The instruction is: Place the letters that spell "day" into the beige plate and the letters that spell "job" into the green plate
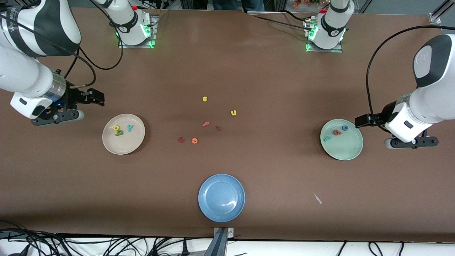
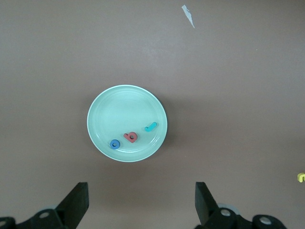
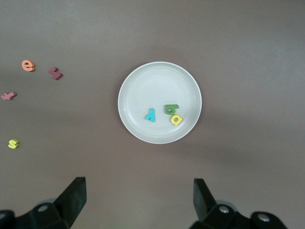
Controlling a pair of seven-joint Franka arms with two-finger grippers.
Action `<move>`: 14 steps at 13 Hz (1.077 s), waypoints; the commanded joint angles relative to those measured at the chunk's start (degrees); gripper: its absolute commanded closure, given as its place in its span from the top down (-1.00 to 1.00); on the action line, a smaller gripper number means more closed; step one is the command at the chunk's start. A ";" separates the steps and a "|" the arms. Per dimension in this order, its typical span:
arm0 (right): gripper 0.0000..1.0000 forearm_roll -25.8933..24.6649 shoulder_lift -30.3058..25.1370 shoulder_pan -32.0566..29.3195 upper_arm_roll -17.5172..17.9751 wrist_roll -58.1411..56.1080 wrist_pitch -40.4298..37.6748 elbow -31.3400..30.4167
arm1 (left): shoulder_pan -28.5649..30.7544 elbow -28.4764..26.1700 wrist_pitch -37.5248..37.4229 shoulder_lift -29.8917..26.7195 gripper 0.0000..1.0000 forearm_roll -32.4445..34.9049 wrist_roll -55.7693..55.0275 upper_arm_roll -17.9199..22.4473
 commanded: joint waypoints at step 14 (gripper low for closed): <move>0.99 1.04 -0.46 2.86 -7.41 -3.18 -6.57 8.84 | 2.31 -0.09 0.24 -0.99 0.99 -1.13 7.77 -0.17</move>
